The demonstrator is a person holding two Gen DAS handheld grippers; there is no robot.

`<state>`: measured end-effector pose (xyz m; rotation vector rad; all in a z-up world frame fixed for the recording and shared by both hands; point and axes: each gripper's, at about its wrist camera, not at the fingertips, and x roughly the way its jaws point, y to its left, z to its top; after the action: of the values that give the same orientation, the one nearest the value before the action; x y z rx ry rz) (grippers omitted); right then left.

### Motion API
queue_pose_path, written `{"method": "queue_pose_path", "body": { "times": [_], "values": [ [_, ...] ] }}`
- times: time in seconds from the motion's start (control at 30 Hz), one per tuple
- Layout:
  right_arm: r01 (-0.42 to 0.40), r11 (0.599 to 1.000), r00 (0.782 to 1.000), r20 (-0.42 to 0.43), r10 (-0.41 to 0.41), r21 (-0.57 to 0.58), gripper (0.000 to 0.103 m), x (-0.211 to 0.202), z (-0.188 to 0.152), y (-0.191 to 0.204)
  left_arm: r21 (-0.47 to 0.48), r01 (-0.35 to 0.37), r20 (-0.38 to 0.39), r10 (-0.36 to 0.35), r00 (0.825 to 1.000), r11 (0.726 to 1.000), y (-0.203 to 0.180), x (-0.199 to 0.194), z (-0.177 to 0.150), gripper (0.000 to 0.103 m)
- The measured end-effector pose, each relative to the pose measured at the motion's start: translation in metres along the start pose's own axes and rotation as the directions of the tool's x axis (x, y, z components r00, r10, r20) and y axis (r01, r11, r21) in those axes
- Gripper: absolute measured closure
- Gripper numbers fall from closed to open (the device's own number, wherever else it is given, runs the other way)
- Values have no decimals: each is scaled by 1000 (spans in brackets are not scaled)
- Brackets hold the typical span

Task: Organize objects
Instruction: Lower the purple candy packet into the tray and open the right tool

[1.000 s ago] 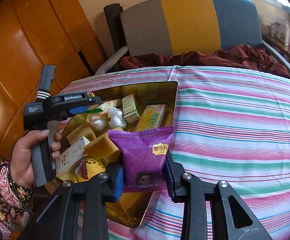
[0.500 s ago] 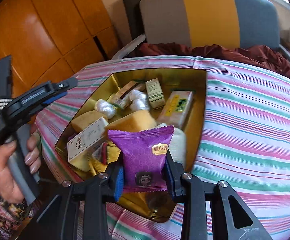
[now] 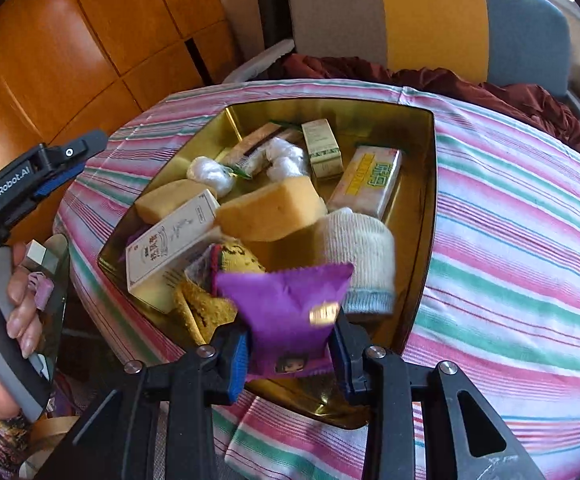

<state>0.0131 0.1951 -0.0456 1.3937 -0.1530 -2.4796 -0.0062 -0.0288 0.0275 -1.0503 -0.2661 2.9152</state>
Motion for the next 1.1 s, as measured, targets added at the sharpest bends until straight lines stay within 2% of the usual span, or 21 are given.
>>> {"method": "queue_pose_path", "body": {
  "times": [0.13,0.23,0.33,0.43,0.57,0.67,0.73,0.87,1.0,1.1],
  "values": [
    [1,1000,1000,1,-1,-2,65,-1,-3,0,11,-18,-17,18,1000,1000,-5,0,-4,46],
    [5,1000,1000,10,-5,1,59,-5,-5,-2,23,-38,-54,39,998,999,-7,1,-5,46],
    [11,1000,1000,27,-12,20,44,-12,-5,-7,26,-38,-48,39,998,999,-7,-3,-8,46],
    [11,999,999,49,-12,34,39,-19,-4,-9,19,-46,-44,47,998,999,-7,-8,-8,46],
    [30,999,995,94,-34,45,17,-29,3,-6,9,-77,-21,77,997,997,-9,-18,-5,46],
    [52,997,991,123,-58,52,4,-36,9,-1,33,-106,20,105,994,994,-14,-28,-3,46],
    [61,997,988,140,-68,54,0,-40,13,2,58,-114,45,111,993,992,-18,-35,-3,46],
    [65,995,985,154,-76,72,0,-45,20,8,74,-109,72,104,992,991,-21,-47,-3,46],
    [100,991,980,165,-114,89,0,-48,26,16,54,-132,104,126,987,990,-20,-54,-4,46],
    [137,985,972,175,-154,109,0,-50,29,20,33,-155,90,152,984,987,-16,-54,-4,46]
  ]
}}
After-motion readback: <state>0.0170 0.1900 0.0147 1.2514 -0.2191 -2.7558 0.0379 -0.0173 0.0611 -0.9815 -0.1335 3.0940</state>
